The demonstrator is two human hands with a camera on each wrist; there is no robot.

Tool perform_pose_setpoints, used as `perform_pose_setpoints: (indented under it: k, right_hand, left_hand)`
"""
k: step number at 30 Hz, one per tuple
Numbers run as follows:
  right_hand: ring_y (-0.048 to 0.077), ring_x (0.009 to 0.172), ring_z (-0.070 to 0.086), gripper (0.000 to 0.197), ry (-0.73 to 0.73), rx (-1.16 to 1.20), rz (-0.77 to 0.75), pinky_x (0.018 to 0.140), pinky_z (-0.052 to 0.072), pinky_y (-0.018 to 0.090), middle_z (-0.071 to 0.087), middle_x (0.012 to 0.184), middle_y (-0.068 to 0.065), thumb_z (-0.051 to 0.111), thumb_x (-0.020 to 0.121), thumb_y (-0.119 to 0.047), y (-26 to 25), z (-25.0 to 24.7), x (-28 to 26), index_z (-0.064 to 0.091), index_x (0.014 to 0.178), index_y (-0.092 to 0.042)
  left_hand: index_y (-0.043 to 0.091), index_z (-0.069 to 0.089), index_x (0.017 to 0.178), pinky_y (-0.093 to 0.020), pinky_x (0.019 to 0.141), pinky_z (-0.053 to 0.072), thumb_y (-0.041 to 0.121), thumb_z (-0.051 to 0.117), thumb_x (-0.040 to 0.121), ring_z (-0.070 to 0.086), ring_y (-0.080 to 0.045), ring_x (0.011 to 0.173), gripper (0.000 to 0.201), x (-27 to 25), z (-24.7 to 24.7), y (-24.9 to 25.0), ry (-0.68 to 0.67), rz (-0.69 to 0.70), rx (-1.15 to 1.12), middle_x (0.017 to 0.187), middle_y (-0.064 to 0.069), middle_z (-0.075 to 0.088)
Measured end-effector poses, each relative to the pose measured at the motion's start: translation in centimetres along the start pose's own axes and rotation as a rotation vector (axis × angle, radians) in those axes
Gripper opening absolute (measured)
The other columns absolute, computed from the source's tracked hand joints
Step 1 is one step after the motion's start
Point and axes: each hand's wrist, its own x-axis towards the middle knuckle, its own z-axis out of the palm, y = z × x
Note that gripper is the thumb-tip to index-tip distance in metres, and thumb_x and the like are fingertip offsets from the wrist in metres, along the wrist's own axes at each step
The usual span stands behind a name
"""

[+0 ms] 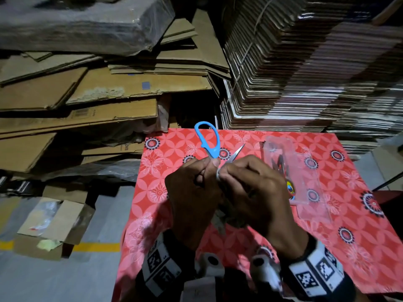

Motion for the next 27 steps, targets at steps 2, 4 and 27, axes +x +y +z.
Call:
perform_pose_setpoints:
  k: [2,4,27]
  right_hand:
    - [0.009,0.079,0.06,0.008,0.061,0.045,0.049,0.072,0.045,0.015,0.067,0.087,0.004,0.073,0.091,-0.004,0.9,-0.9,0.9,0.081,0.092,-0.006]
    - [0.011,0.08,0.062,0.009,0.112,0.056,0.08,0.073,0.048,0.018,0.068,0.088,0.003,0.074,0.091,-0.003,1.3,-1.3,1.3,0.081,0.094,-0.007]
    - [0.013,0.07,0.059,0.01,-0.067,0.119,-0.005,0.06,0.047,0.029,0.062,0.08,0.002,0.073,0.093,-0.015,1.3,-0.8,-0.3,0.082,0.094,-0.012]
  left_hand:
    - [0.007,0.046,0.058,-0.052,0.051,0.045,0.032,0.061,0.1,0.056,-0.032,0.05,0.051,0.1,0.2,-0.1,-0.009,-0.019,-0.04,0.051,-0.007,0.046]
    - [0.007,0.047,0.057,-0.052,0.051,0.045,0.032,0.06,0.1,0.058,-0.033,0.05,0.052,0.1,0.4,-0.2,-0.012,-0.032,-0.066,0.05,-0.008,0.049]
    - [0.003,0.062,0.064,-0.049,0.053,0.047,0.035,0.06,0.097,0.058,-0.03,0.055,0.047,-0.6,0.4,-0.4,-0.041,-0.047,-0.083,0.058,-0.013,0.058]
